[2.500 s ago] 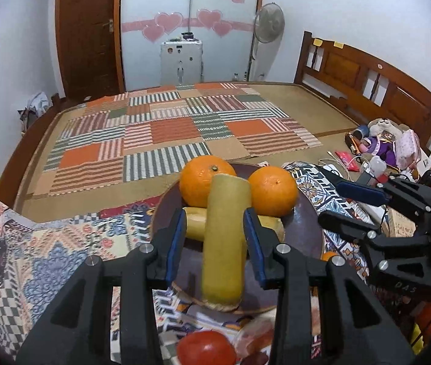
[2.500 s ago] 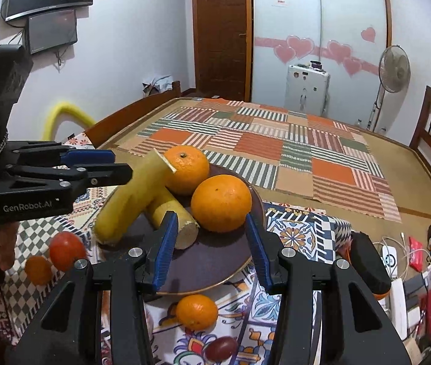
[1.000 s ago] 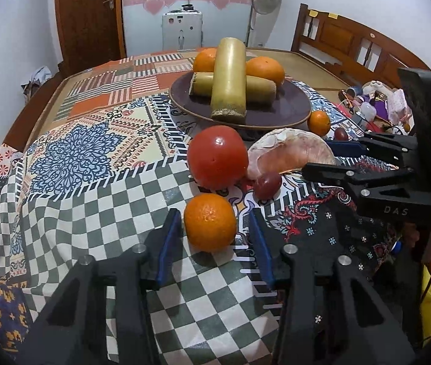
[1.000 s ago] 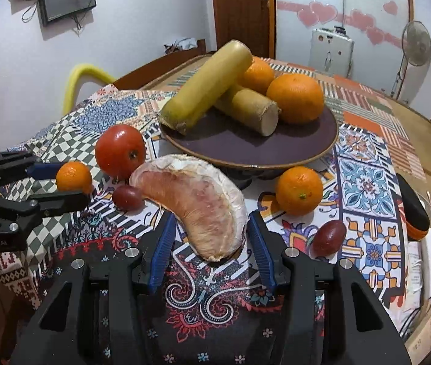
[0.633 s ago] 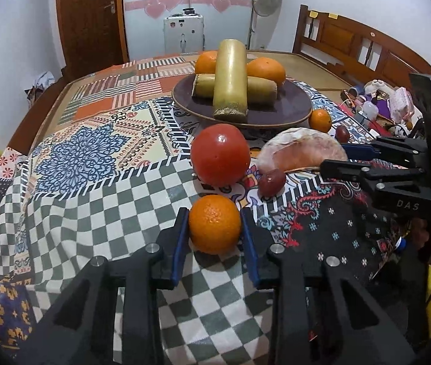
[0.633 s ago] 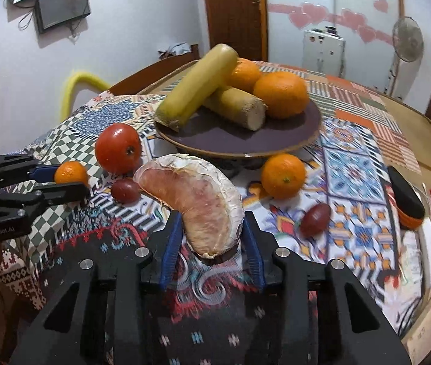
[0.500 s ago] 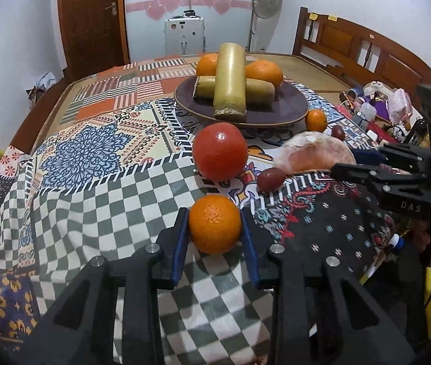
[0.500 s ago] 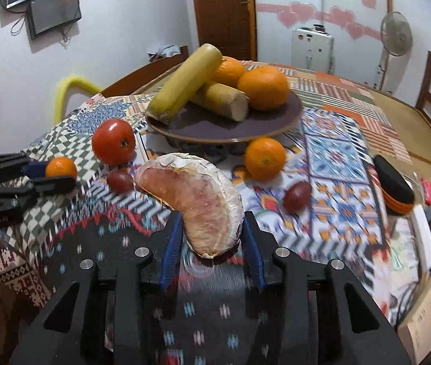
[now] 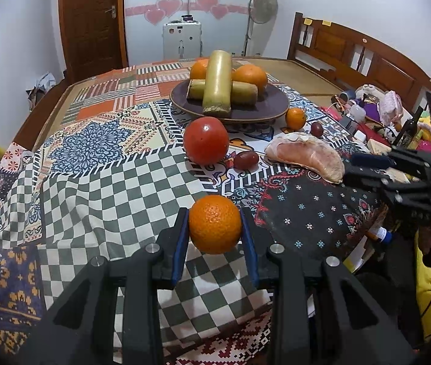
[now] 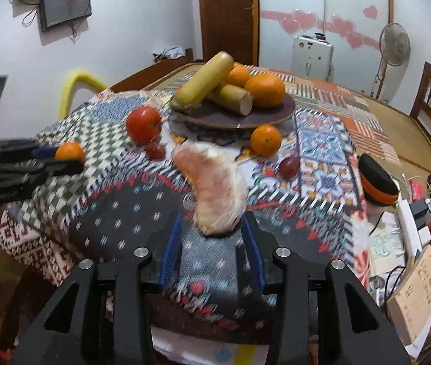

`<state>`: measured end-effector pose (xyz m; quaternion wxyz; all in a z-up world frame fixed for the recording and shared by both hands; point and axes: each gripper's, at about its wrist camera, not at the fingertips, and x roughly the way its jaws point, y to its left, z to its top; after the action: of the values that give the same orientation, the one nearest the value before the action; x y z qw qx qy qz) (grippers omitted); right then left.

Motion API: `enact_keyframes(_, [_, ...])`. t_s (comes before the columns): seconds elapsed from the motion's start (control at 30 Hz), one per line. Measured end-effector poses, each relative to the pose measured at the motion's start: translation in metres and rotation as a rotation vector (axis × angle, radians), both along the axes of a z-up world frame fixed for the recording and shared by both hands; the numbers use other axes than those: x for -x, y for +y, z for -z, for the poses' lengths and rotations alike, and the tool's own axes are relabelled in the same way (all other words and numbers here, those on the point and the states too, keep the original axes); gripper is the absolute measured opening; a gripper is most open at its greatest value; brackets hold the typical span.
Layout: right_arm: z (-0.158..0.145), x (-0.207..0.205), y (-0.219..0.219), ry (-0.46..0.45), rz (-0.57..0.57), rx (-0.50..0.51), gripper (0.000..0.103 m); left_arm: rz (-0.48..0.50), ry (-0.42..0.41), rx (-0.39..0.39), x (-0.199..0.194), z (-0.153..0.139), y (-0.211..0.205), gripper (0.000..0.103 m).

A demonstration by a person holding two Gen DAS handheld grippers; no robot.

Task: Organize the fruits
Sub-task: 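Lift the pomelo segment with the right tool while the left tool lifts a tangerine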

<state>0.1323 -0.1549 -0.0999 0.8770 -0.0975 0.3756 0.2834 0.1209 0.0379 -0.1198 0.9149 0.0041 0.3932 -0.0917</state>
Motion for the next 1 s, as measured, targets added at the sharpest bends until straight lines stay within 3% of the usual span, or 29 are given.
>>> enact_keyframes(0.07, [0.000,-0.012,0.005,0.008,-0.008,-0.002,0.049,-0.001,-0.005,0.007,0.001,-0.002,0.000,0.033])
enact_keyframes(0.23, [0.011,-0.042,0.023,0.067,-0.048,0.021,0.049,0.001,-0.011,0.014,0.001,-0.004,0.001,0.033])
enact_keyframes(0.63, [0.021,-0.059,0.049,0.110,-0.131,0.072,0.052,0.010,-0.005,0.032,-0.008,0.002,0.004,0.033])
enact_keyframes(0.77, [0.019,-0.056,0.047,0.103,-0.126,0.070,0.042,0.016,-0.008,0.038,-0.011,0.002,0.001,0.033])
enact_keyframes(1.0, [0.008,-0.052,0.022,0.092,-0.082,-0.019,0.027,0.023,-0.025,0.028,-0.017,-0.004,-0.003,0.032])
